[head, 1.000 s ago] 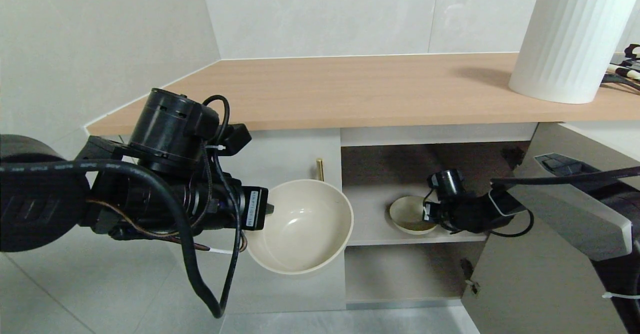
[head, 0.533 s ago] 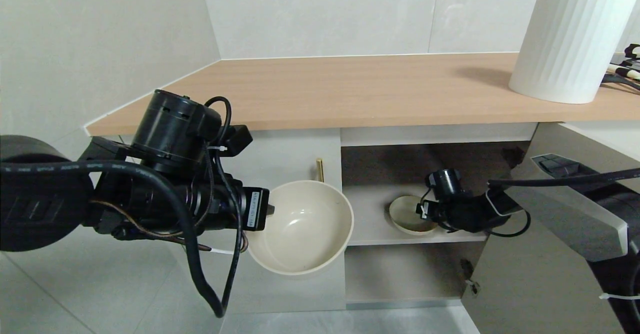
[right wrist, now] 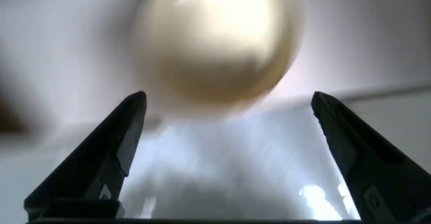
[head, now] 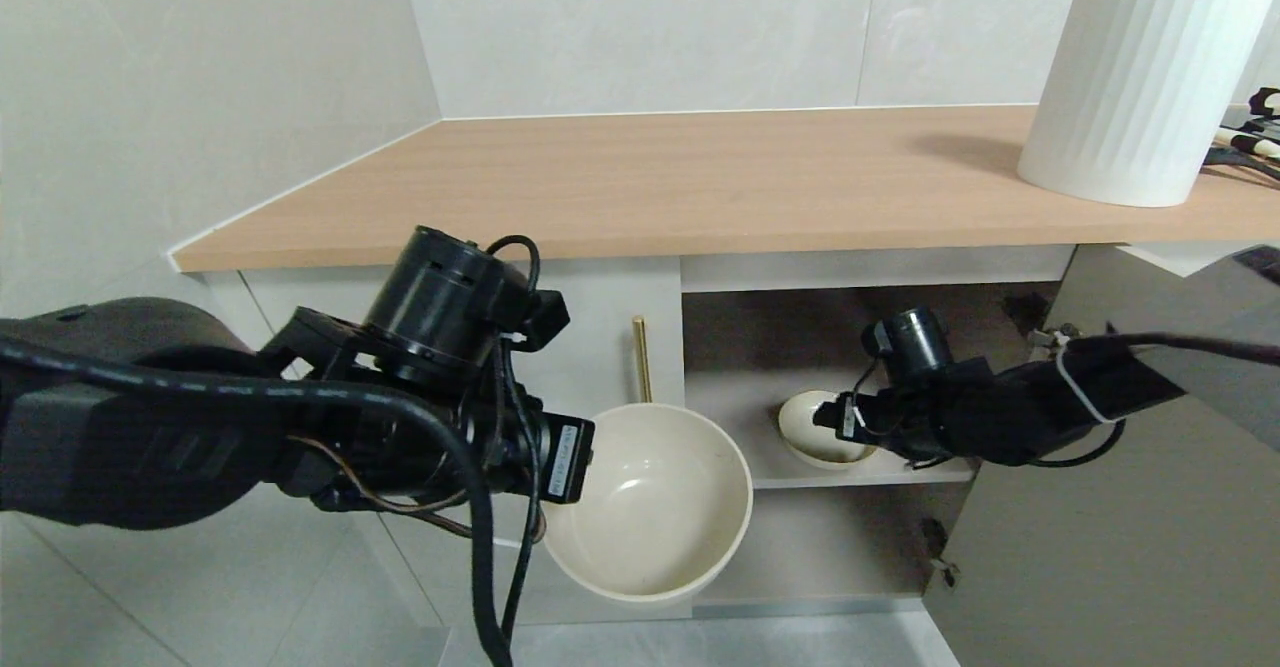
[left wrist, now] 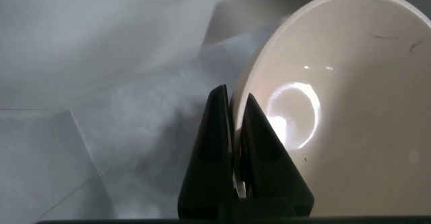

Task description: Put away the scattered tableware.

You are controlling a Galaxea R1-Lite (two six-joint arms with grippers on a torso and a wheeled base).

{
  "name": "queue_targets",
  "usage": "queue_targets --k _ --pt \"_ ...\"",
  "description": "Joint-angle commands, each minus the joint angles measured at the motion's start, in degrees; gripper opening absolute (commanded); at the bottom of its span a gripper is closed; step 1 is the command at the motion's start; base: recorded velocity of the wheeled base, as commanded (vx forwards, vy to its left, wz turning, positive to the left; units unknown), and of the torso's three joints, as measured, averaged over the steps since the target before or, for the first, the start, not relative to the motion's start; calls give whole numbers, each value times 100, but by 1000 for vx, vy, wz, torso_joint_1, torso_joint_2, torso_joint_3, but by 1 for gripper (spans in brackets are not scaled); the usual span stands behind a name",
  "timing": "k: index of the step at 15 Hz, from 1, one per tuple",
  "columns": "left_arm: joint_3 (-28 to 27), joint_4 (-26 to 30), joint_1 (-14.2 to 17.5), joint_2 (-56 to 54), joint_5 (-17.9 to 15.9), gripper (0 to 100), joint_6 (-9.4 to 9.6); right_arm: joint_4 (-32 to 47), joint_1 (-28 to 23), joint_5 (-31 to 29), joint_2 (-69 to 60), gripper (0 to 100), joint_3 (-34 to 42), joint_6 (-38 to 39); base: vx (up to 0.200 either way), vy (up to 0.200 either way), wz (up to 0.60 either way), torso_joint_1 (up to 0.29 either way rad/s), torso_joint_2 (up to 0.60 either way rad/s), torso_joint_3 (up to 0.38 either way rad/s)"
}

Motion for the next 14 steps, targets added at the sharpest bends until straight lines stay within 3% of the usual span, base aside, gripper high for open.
queue_targets --k 1,7,14 --pt "-2 3 -258 515 177 0 -1 818 677 225 -1608 100 496 -106 0 0 0 0 0 0" --pt "-2 -322 -495 1219 238 0 -19 1697 1442 462 -2346 100 532 -124 0 0 0 0 0 0" --pt "-2 -753 -618 1394 476 0 -63 1732 1881 524 -1617 100 593 -97 0 0 0 0 0 0"
